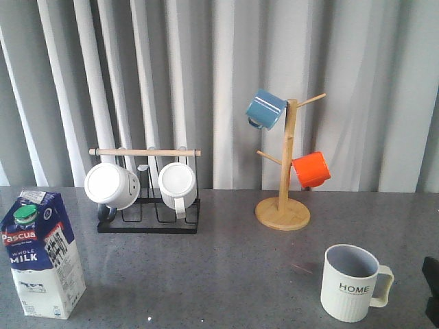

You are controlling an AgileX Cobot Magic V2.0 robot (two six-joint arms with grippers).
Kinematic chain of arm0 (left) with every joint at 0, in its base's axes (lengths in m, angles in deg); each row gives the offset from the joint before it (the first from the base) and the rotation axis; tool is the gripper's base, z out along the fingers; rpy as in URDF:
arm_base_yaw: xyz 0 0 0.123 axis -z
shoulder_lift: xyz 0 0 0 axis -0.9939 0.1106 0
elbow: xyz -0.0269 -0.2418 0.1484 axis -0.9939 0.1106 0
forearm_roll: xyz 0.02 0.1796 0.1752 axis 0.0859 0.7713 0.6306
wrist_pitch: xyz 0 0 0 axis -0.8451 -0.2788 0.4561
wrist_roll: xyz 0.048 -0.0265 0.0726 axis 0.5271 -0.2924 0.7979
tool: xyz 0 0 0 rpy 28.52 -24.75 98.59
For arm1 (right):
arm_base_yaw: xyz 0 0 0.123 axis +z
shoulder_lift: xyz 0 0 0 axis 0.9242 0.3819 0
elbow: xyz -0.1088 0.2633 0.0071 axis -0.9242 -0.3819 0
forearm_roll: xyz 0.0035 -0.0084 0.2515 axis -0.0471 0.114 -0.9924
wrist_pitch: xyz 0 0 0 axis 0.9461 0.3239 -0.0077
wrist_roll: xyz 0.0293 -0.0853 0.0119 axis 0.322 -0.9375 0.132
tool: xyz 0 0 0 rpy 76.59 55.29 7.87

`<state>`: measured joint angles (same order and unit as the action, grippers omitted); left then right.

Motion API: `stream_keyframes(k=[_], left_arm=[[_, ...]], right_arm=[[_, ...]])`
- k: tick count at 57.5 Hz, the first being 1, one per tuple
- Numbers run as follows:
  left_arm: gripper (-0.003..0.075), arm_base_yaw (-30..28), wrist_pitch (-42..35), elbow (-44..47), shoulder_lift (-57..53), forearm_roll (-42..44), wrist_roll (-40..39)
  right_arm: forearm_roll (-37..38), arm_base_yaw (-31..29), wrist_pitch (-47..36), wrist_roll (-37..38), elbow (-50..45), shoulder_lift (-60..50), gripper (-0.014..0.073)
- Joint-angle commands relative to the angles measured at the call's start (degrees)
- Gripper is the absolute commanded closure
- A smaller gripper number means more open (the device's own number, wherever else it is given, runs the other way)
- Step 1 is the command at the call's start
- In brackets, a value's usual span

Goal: Place milk next to cup
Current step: 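Lower the open right gripper around the mug handle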

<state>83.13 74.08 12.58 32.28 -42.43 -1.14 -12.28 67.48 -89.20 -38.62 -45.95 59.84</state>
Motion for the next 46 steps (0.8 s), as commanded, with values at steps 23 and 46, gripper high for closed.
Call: stream_keyframes(k=[23,46], left_arm=[[0.0165,0.1,-4.3,-2.0,-0.5,-0.4,-0.2],[0.0165,0.1,-4.3,-2.0,-0.5,-0.4,-0.2]], right_arm=[[6.1,-0.2,-34.2,-3.9,-7.8,17.9,0.0012],[2.9,-0.2,-43.1,-6.2,-3.5,36.9,0.0012]])
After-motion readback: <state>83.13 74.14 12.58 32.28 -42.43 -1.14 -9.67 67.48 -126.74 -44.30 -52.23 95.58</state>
